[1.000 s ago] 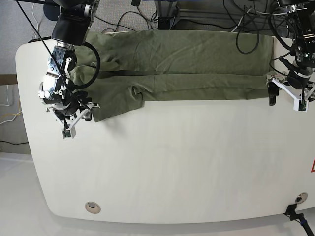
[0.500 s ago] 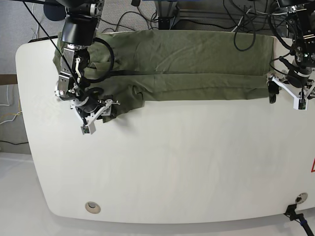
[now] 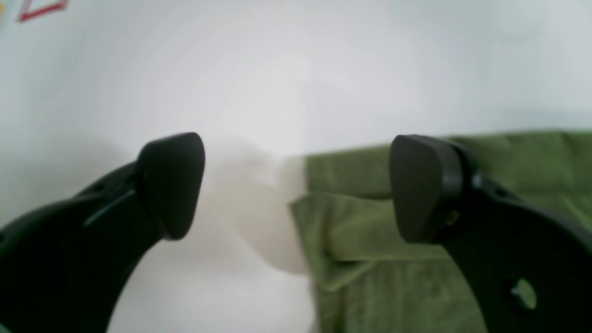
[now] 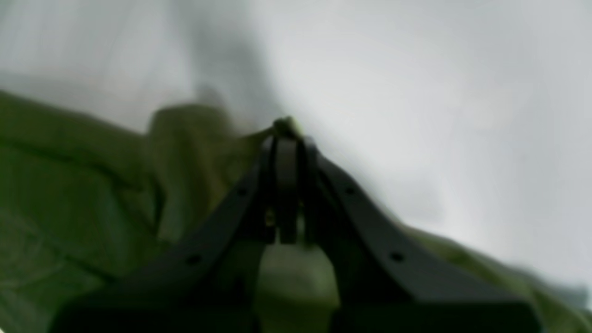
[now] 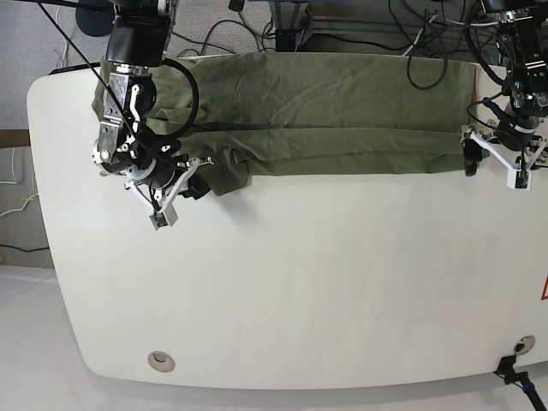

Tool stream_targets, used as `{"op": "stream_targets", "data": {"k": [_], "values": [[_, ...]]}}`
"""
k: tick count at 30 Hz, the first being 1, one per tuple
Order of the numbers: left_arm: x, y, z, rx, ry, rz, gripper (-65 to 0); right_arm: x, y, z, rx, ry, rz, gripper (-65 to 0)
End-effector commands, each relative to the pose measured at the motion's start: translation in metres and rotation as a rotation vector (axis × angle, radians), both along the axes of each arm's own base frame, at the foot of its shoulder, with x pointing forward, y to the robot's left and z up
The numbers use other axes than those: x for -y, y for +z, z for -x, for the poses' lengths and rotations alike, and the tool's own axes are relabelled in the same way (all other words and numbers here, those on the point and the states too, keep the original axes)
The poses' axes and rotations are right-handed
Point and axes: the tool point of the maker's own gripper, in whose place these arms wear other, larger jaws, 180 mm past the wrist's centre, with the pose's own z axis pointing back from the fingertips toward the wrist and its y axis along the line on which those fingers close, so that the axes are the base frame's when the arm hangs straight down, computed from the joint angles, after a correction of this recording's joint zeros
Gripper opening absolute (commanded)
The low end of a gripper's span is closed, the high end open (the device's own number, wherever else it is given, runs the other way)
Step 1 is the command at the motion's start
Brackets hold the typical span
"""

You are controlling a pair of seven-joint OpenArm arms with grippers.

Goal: Fold the T-shirt properly
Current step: 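Fold the sleeve end inward with the right gripper toward the shirt center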

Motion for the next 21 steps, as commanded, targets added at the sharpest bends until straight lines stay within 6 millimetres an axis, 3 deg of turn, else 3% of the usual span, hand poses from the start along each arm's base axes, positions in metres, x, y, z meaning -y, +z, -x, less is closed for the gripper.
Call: {"op": "stream_targets", "data": {"k": [1,3,6,12,15,21], "values": [[-0.002,0.015,-0.009,0.048,-0.013,-0.017,-5.2,-0.005,0.044,-0.009,0.124,0.049,0.013,-65.0],[-0.002,0.014,-0.009,0.046,-0.014,-0.016,-5.2,-0.011,0.062,0.004,0.150,0.083,0.011,-65.0],[0.004,0.011,-0.010,0.038,-0.030,-0.011,-5.2,-0.019,0.072,0.025,0.129,0.137,-0.015,-65.0],[0.008,0.009,-0.010,0.035,-0.039,-0.008,-5.2,-0.035,0.057,0.081,0.018,0.209,-0.193,-65.0],[0.008,0.012,-0.013,0.043,-0.038,-0.009,-5.2,-0.033,0.053,0.106,-0.038,0.234,-0.255,-65.0],[0.015,0.008,-0.014,0.035,-0.056,-0.003,-5.2,-0.022,0.040,0.133,-0.118,0.244,-0.242,-65.0]]}}
